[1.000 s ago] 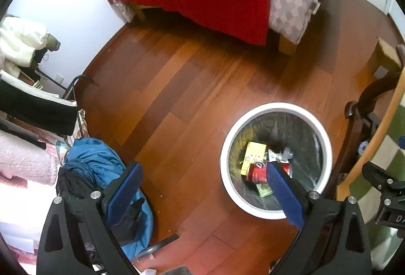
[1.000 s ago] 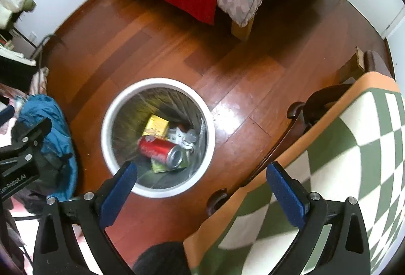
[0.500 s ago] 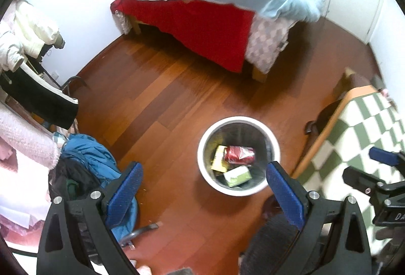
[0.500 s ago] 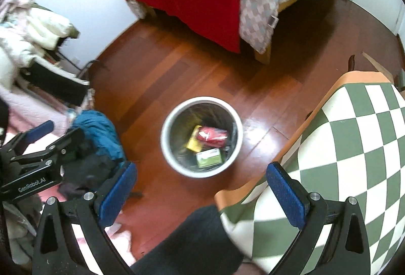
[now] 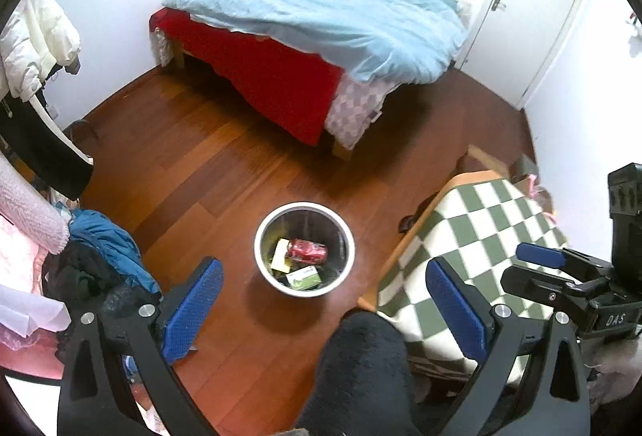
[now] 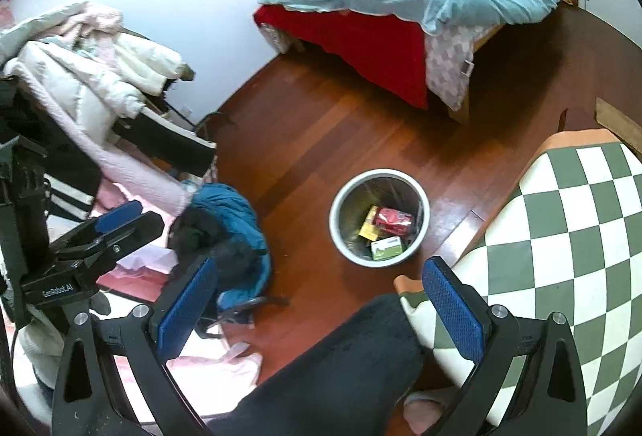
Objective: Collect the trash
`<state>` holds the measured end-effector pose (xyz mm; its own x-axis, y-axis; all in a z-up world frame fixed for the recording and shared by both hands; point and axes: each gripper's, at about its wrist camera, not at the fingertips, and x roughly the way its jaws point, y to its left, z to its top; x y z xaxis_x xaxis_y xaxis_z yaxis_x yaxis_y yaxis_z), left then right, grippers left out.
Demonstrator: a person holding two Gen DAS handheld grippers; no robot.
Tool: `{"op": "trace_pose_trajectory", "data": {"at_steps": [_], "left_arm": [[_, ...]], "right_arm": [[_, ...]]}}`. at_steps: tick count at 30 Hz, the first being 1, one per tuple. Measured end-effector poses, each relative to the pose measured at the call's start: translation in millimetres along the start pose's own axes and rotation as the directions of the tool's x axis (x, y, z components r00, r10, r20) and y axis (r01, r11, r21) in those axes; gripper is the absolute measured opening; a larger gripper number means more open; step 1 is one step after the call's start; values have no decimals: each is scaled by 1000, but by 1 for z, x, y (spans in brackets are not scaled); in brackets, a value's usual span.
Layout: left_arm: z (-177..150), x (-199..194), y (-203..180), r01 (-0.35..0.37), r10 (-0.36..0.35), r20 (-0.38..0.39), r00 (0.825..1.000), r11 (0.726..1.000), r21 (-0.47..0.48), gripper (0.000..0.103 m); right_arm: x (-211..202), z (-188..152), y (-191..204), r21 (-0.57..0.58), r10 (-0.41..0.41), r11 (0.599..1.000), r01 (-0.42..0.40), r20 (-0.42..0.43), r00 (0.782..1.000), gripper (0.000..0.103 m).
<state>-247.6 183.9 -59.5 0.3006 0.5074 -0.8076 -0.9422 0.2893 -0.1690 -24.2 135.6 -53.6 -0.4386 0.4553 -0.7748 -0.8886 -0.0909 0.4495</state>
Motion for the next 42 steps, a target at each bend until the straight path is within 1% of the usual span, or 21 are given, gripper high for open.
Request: {"op": "trace_pose_trajectory", "data": {"at_steps": [7, 11, 18, 26, 36, 42], "left_arm": [[-1, -38, -2, 56, -56, 15, 998, 998, -10, 103], [-3, -56, -4, 71, -71, 25, 997, 997, -5, 103], [-6, -74, -3, 83, -83, 34, 996, 997, -5, 103], [-9, -85, 3, 114, -113, 42, 993, 993, -24, 103], [-16, -84, 6, 150, -149, 18, 989, 988, -38, 103], [-19, -82, 7, 167, -167, 8, 986, 985, -44, 103]], "right_arm": [[-37, -5, 23, -24, 45, 999, -46, -26, 999, 103], [-52, -7, 33, -26, 82, 996, -83, -36, 996, 103], [-69, -8, 45, -45, 100, 994, -101, -37, 994, 103], [-74, -8, 53, -61, 113, 991, -116, -51, 992, 103], [-70, -11, 58, -62, 130, 989, -135, -74, 989, 103], [-69, -13, 61, -68, 128, 989, -134, -81, 988, 103]]}}
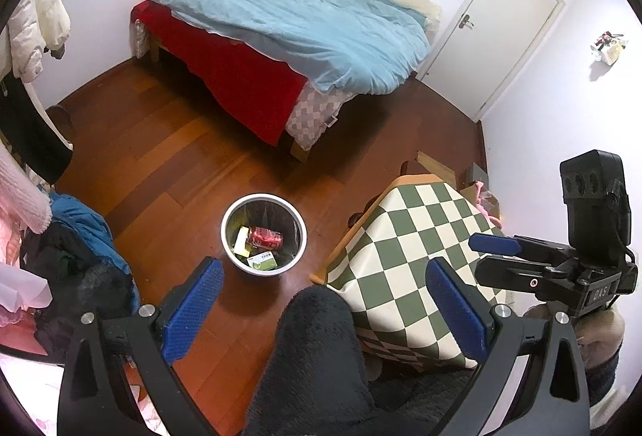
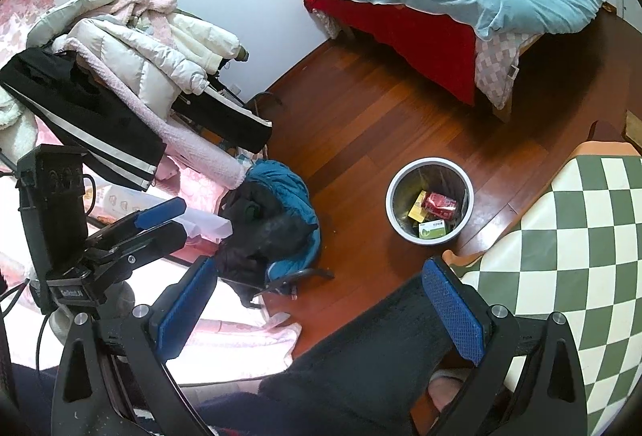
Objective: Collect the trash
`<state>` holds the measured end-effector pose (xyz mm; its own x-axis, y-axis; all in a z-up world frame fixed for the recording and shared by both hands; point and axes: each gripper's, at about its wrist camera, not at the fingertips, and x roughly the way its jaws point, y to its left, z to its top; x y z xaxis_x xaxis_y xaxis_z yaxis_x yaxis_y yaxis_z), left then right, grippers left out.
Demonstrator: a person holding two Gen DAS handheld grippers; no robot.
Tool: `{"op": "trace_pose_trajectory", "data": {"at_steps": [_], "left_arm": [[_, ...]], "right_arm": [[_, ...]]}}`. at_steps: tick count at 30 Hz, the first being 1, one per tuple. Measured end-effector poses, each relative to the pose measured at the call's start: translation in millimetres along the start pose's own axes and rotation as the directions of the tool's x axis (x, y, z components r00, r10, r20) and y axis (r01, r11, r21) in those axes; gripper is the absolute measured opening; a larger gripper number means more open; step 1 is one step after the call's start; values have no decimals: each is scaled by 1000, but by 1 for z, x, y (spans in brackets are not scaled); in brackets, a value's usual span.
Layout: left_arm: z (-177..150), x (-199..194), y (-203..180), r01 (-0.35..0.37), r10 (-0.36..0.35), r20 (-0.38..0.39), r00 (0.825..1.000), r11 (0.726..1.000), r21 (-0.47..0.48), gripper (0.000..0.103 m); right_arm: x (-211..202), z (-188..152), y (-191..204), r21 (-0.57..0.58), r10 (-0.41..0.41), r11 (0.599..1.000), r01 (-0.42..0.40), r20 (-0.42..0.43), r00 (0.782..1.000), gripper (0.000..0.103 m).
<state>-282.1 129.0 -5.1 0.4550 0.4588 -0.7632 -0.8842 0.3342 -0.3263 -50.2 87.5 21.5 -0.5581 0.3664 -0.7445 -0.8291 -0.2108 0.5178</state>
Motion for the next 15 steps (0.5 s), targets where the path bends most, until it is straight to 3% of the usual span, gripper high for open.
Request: {"op": "trace_pose_trajectory", "data": {"at_steps": [15], "left_arm": [[-5, 1, -2, 19, -19, -3, 1000, 1000, -14, 103]], "right_arm": [[3, -4, 9, -11, 2, 1000, -2, -13, 1000, 103]]}}
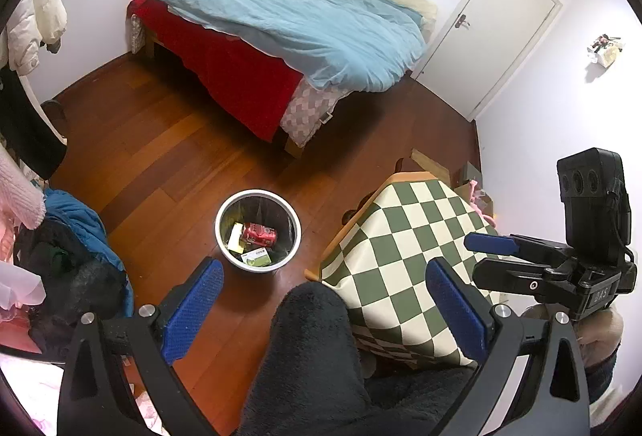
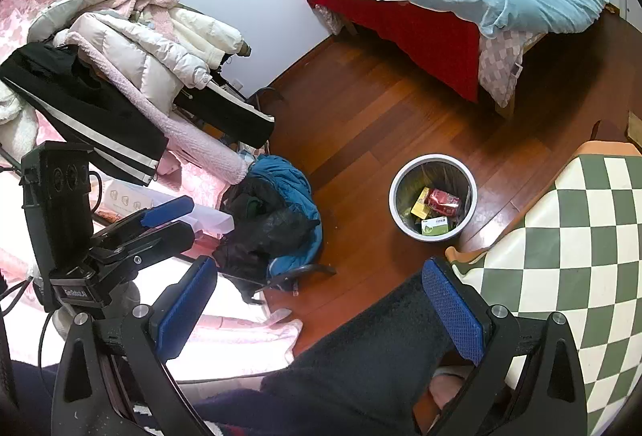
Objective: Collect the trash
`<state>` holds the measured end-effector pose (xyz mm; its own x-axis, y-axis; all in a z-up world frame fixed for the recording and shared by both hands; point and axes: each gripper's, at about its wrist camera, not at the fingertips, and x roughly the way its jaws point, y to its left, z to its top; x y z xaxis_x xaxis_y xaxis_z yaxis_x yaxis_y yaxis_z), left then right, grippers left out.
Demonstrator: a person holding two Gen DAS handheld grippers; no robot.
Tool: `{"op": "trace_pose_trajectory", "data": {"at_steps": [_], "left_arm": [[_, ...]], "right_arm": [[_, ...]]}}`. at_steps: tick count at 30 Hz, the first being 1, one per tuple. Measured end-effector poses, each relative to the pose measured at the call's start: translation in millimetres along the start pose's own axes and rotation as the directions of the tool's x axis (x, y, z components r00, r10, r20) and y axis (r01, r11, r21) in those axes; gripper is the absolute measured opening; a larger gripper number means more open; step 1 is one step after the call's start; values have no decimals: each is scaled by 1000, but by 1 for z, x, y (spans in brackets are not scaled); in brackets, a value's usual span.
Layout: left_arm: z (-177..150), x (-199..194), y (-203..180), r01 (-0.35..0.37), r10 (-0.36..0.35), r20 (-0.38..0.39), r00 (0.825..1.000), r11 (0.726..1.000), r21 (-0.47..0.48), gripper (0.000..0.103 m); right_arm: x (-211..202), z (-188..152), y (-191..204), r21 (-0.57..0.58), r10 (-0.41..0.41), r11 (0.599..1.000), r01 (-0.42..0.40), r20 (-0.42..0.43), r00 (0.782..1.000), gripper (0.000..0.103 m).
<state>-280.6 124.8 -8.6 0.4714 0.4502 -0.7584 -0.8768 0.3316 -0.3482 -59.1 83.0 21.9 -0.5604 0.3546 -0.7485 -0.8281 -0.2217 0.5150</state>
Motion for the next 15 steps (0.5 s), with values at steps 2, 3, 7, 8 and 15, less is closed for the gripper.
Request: {"op": "trace_pose_trajectory", "data": {"at_steps": [2, 3, 7, 8, 15], "left_arm": [[0, 0, 0, -3, 3, 0, 1000, 1000, 0, 103], [0, 0, -1, -1, 1, 2, 1000, 1000, 0, 103], [0, -2, -4, 2, -2, 10, 1000, 1000, 0, 103], [1, -3, -3, 3, -3, 11, 1000, 1000, 0, 103], [1, -9, 0, 11, -11, 17, 1000, 1000, 3, 103]], "right_arm": [[0, 0, 0, -1, 1, 1000, -1, -1, 1000, 103], [0, 0, 1, -2, 1, 1000, -1, -2, 1000, 103], [-1, 2, 7, -14, 1, 1000, -1, -4, 1000, 103], [-1, 2, 8, -17, 1, 1000, -1, -4, 1000, 103], [-1, 2, 11, -25, 2, 1000, -2, -5, 1000, 103]]}}
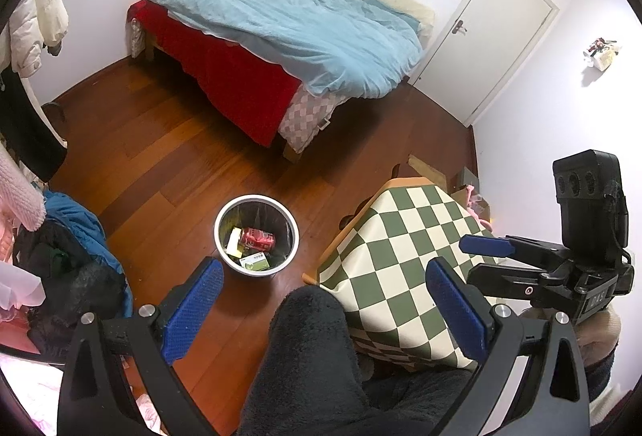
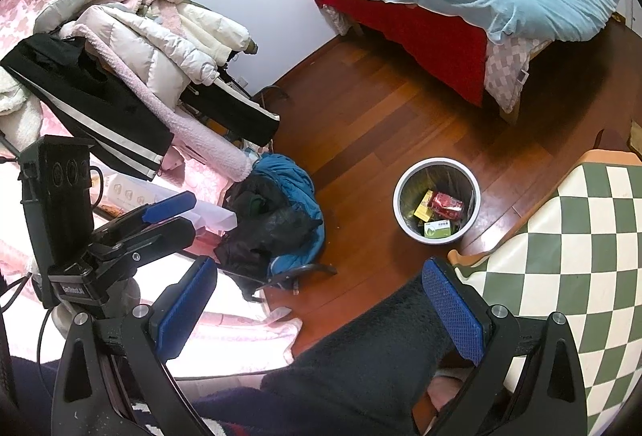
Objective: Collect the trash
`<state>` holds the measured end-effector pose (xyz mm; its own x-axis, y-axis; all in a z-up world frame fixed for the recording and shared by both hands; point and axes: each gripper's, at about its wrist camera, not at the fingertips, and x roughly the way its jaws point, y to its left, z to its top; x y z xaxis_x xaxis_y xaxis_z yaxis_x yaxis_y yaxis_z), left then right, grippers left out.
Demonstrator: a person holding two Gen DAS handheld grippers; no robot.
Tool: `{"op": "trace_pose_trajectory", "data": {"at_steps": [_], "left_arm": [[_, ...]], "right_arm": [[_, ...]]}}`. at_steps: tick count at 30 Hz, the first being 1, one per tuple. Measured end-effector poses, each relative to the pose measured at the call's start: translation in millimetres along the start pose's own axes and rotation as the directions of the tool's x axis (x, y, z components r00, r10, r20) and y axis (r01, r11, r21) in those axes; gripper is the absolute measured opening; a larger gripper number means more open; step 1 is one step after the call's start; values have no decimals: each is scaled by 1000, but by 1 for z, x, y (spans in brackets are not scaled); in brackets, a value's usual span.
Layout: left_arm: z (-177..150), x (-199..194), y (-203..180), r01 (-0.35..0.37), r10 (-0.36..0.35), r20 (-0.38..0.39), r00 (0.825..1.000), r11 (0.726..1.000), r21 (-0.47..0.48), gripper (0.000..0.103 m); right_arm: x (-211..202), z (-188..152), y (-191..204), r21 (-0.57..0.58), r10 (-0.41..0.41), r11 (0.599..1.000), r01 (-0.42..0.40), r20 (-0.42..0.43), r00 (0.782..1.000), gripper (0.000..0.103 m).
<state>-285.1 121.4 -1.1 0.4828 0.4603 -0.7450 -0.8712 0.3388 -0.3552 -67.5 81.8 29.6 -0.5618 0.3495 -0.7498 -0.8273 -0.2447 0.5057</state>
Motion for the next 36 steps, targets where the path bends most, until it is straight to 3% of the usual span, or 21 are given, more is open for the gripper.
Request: {"op": "trace_pose_trajectory", "data": {"at_steps": [36], "left_arm": [[1, -7, 2, 7, -7, 18, 1000, 1000, -3, 103]], "right_arm": [[2, 1, 5, -17, 1, 1000, -1, -11, 1000, 103]]}}
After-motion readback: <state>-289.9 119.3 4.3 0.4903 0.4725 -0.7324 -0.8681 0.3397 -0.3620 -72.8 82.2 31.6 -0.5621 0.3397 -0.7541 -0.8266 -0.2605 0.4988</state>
